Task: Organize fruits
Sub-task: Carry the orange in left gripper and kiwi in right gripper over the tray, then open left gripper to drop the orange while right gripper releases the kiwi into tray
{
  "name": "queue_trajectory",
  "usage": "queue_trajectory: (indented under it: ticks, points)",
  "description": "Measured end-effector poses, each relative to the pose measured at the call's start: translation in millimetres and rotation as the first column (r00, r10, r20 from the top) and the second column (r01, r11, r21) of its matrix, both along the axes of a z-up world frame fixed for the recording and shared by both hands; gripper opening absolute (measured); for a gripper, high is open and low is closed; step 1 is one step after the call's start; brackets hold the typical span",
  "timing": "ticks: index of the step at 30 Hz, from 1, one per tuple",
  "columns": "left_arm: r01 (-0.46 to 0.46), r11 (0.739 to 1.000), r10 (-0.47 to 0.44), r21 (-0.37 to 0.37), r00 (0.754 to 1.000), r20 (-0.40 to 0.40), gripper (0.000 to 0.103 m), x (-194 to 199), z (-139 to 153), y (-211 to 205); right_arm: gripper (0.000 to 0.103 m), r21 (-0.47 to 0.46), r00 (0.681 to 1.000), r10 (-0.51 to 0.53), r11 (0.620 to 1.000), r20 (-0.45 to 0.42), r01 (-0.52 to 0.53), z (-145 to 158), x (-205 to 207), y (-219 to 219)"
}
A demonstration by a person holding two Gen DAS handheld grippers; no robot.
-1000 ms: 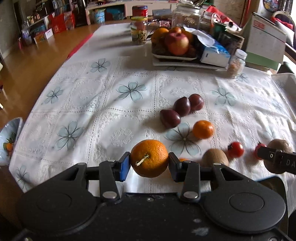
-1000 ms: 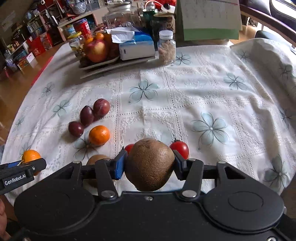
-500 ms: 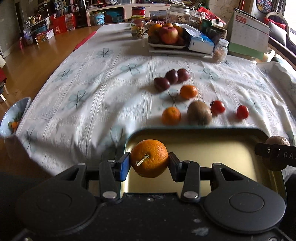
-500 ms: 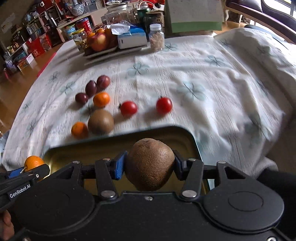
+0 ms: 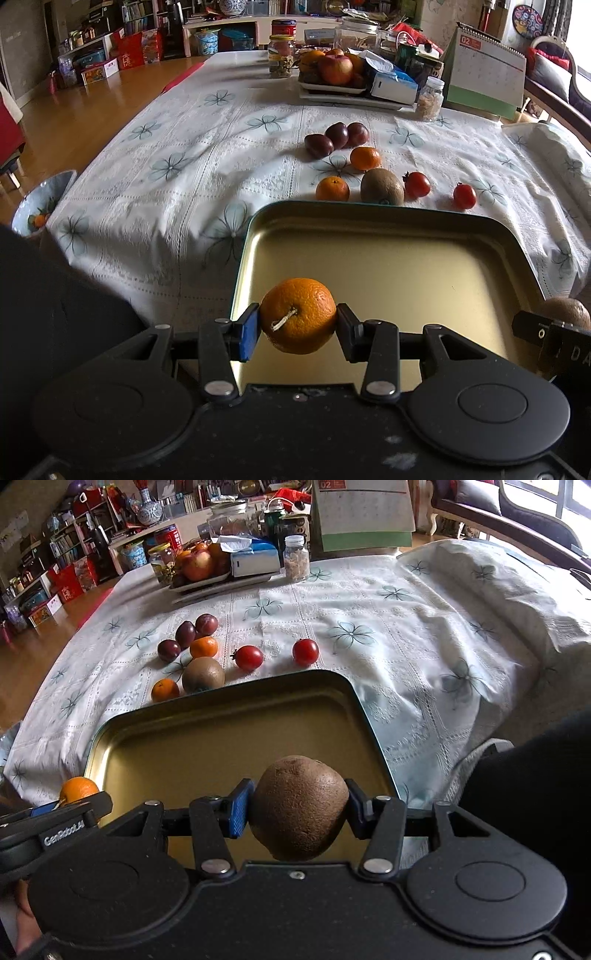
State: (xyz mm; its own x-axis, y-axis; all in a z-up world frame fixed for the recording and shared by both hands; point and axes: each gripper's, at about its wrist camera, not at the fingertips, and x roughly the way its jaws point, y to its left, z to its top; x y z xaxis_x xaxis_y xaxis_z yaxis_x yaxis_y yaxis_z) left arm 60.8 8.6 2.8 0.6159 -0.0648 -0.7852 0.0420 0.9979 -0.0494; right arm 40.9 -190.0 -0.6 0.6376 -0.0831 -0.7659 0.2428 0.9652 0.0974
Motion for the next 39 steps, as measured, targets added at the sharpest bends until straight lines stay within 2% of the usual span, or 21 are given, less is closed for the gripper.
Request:
queue_trajectory:
  ticks: [7,18,27,32,39]
  points:
    - [-0.014,1.0,0.014,-0.007,1.0,-0.017,0.043,-13,-5,-2,0.058,0.004,0.999,-0.025,1.0,0.022,0.025,0,-18,-1]
    - [0.006,0.999,-0.005,0.036,1.0,-0.029,0.044,-11,-13,-9,0.058,-0.002,1.0,-0.025,1.0,-0.008,0.025,-8,-10,4]
    - [0.037,0.997,-0.036,0.061,0.999,-0.018,0.045,-13,-13,-16,0.058,0.0,1.0,-0.021,1.0,-0.016,0.021,-8,-10,4]
    - [0.036,0.997,-0.038,0.065,0.999,0.033,0.044,-19,-8,-17,0.058,0.0,1.0,-0.018,1.0,-0.021,0.018,-9,-10,5]
    - [0.046,0.997,-0.048,0.063,0.999,0.025,0.044,-17,-8,-17,0.058,0.004,0.999,0.001,1.0,-0.048,-0.001,-11,-7,7]
